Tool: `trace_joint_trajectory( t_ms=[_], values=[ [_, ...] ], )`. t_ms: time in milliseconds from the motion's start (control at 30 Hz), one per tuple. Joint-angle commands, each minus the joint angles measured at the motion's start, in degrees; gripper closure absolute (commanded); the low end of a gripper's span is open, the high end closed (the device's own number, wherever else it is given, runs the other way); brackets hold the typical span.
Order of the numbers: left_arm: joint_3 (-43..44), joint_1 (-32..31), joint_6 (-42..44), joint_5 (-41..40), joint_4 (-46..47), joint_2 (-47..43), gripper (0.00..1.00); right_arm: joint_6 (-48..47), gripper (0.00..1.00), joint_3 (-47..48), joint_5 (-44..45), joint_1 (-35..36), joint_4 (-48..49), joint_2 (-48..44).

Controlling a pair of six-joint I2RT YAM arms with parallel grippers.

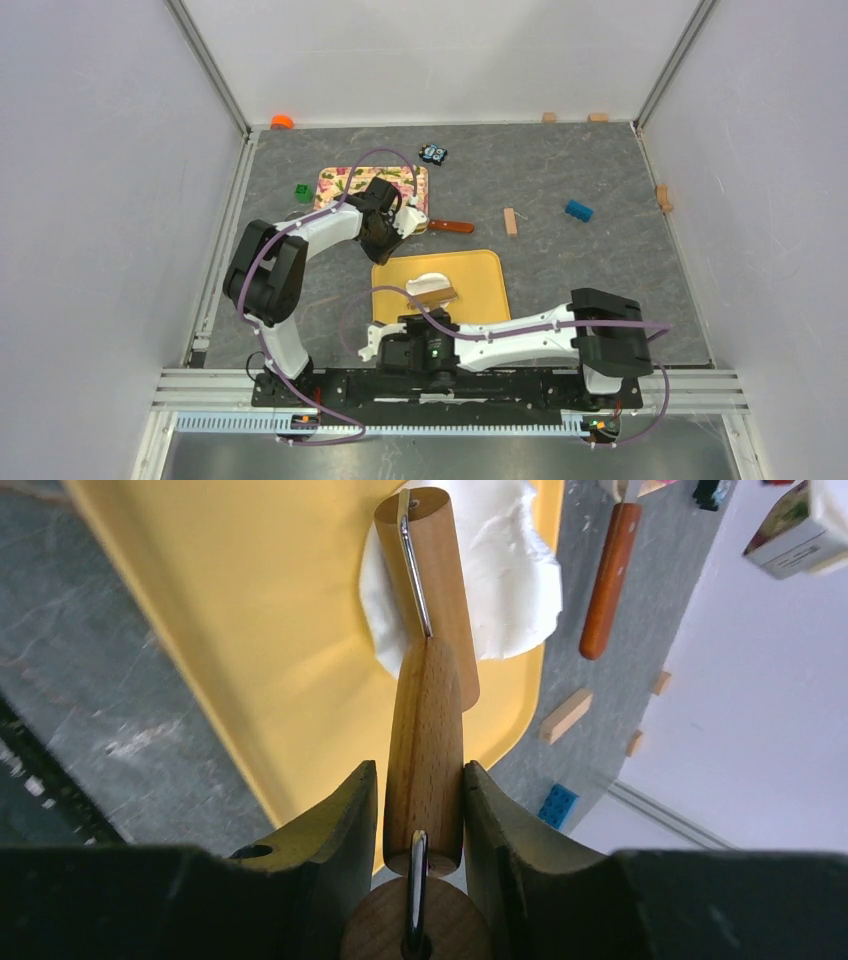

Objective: Roll out the dumpling wrappers from the dough
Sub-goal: Flatten out the dough on the work surface.

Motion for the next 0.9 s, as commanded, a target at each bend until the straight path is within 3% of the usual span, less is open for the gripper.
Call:
trace_joint_trajectory(
  t_ms=[0,167,533,867],
  values=[
    [-4.09,-1.14,0.67,1.64,3.47,5.4,0.98,-4.57,1.0,4.65,-15.23,-3.72,-3.17,8.89],
    [-4.01,-1.15,0.59,1.59,3.45,5.37,0.98,-7.28,1.0,10.72,-16.13,-3.56,-3.77,12.27],
    [-4.1,-1.17,0.6,1.59,3.54,5.33,0.98,6.24,1.0,-5.48,-24.61,3.15,-3.56,2.9],
    [-4.19,-1.17,0.5,1.58,3.65,5.32,0.98,-7.66,1.0,6.16,-19.58,-5.89,0.93,9.59]
  ],
)
